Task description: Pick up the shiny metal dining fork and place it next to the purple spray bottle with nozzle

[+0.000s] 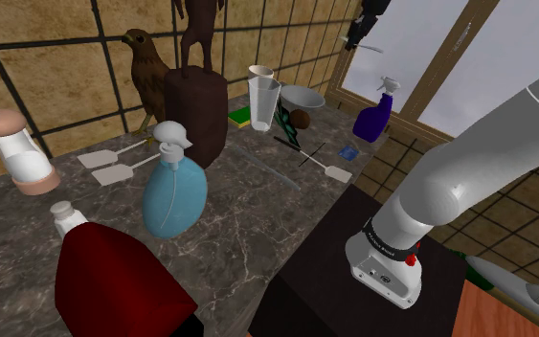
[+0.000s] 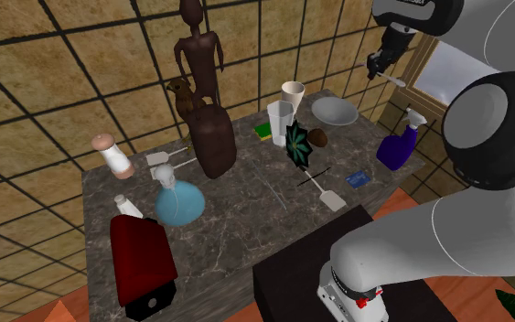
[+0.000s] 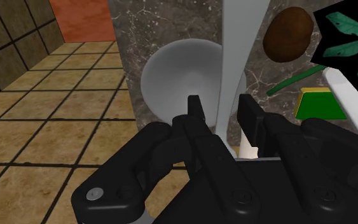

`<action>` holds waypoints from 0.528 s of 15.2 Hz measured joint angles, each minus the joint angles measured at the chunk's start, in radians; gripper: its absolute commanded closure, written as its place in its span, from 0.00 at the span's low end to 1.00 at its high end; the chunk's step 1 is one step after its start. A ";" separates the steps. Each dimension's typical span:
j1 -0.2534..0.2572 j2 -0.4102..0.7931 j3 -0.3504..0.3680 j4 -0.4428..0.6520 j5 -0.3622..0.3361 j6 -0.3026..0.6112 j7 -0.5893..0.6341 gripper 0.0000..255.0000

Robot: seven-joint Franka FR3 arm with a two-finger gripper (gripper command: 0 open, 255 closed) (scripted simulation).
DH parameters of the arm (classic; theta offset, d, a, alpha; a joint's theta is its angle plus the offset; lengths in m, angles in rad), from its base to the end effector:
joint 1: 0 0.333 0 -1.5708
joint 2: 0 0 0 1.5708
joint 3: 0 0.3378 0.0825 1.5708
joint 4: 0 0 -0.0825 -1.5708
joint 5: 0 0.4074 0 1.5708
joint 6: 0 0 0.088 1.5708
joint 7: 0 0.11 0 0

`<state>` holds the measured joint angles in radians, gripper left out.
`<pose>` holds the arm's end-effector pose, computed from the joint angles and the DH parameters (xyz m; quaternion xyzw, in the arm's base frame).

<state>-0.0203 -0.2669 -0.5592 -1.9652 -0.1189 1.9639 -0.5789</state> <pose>0.4234 -0.3223 0.6037 0.9933 0.0162 0.1024 0.0508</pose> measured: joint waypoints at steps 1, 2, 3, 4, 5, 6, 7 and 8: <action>-0.001 0.001 -0.002 -0.012 0.000 0.013 -0.001 1.00; -0.002 0.000 -0.003 -0.028 -0.001 0.028 -0.001 1.00; -0.001 0.002 -0.004 -0.039 -0.001 0.042 -0.001 1.00; -0.002 0.003 -0.006 -0.052 -0.001 0.055 -0.001 1.00; -0.003 0.004 -0.008 -0.065 -0.001 0.069 -0.003 1.00; -0.003 0.006 -0.009 -0.077 0.000 0.082 -0.003 1.00; -0.004 0.004 -0.009 -0.089 -0.002 0.093 -0.002 1.00; -0.003 0.010 -0.012 -0.098 0.001 0.108 -0.003 1.00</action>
<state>-0.0232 -0.2569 -0.5708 -2.0637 -0.1183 2.0716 -0.5821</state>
